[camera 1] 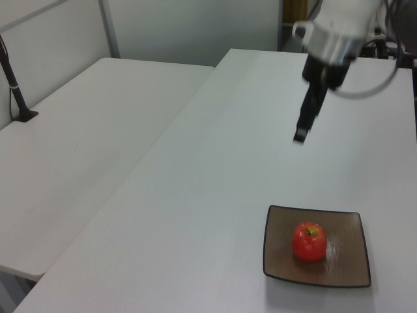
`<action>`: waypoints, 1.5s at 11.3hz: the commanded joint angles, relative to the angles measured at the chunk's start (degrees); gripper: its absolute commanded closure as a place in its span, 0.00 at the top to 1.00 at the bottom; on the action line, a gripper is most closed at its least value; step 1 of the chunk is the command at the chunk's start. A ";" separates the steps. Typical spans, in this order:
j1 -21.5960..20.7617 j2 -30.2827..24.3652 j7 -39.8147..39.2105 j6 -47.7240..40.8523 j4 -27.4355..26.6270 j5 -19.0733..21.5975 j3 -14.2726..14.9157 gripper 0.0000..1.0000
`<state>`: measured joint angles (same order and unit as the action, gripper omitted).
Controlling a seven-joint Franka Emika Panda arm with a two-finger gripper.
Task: Apples placed on a ceramic plate
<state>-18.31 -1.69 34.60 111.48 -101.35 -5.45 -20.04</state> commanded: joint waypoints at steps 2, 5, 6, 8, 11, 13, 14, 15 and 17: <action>3.10 -4.19 -0.84 -11.01 6.25 4.81 8.58 1.00; 3.55 -5.61 -9.51 -11.98 6.16 7.99 19.05 1.00; 3.81 -5.17 -15.21 -11.90 5.99 7.91 21.08 1.00; 5.47 -4.47 -24.37 -12.33 5.20 7.91 24.34 1.00; 6.97 -3.16 -35.89 -12.16 5.20 8.17 24.88 1.00; 6.89 -2.27 -37.41 -12.69 5.02 8.44 24.62 1.00; 6.80 -2.01 -38.55 -13.82 5.02 8.44 24.27 1.00; 6.80 -2.18 -38.12 -14.61 4.76 8.44 24.00 1.00; 6.80 -2.44 -37.94 -15.33 4.32 8.44 23.91 1.00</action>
<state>-11.55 -3.41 -2.00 97.79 -96.48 1.75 4.01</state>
